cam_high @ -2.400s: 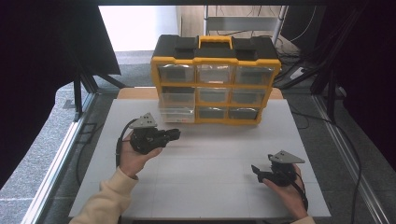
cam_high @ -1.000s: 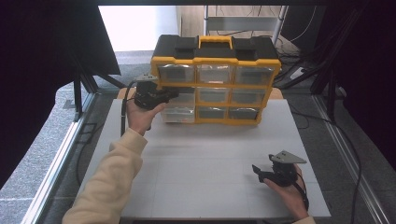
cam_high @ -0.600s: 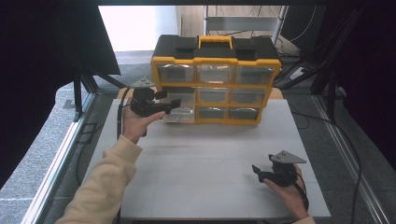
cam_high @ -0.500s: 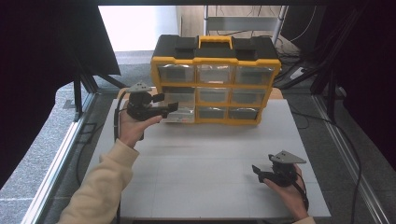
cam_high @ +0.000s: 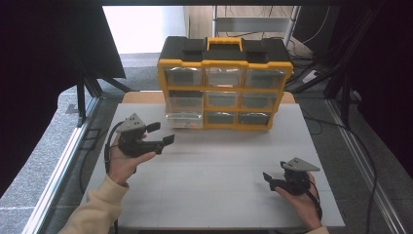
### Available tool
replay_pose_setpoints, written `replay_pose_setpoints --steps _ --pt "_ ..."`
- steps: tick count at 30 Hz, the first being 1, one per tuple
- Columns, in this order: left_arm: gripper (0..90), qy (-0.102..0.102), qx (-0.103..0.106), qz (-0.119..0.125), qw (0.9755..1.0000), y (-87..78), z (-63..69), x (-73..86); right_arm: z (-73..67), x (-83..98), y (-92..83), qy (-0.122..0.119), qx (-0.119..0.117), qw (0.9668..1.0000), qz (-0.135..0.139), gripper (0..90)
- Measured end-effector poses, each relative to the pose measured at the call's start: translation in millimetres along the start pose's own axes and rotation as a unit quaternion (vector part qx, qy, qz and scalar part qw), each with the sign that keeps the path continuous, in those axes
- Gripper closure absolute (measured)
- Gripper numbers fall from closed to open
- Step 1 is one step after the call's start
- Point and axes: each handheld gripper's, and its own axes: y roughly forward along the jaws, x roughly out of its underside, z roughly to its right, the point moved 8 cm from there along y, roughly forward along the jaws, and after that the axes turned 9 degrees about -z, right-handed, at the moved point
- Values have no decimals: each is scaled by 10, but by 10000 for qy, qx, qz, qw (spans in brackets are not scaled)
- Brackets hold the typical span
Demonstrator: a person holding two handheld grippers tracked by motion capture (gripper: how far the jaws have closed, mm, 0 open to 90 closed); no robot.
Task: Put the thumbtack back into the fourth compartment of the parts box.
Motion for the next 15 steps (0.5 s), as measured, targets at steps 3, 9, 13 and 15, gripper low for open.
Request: replay_pose_setpoints --steps 3,9,13,15 --pt "254 7 -52 -149 9999 15 -14 196 6 -3 -1 24 4 10000 12 199" --pt "246 -138 -37 -278 9995 23 -49 457 5 -2 0 15 45 10000 -10 199" --pt "246 -225 -59 -362 9991 44 -94 610 7 -2 0 33 49 10000 -11 199" --pt "246 -290 -77 -394 9988 53 -122 695 6 -3 -2 29 49 10000 0 198"
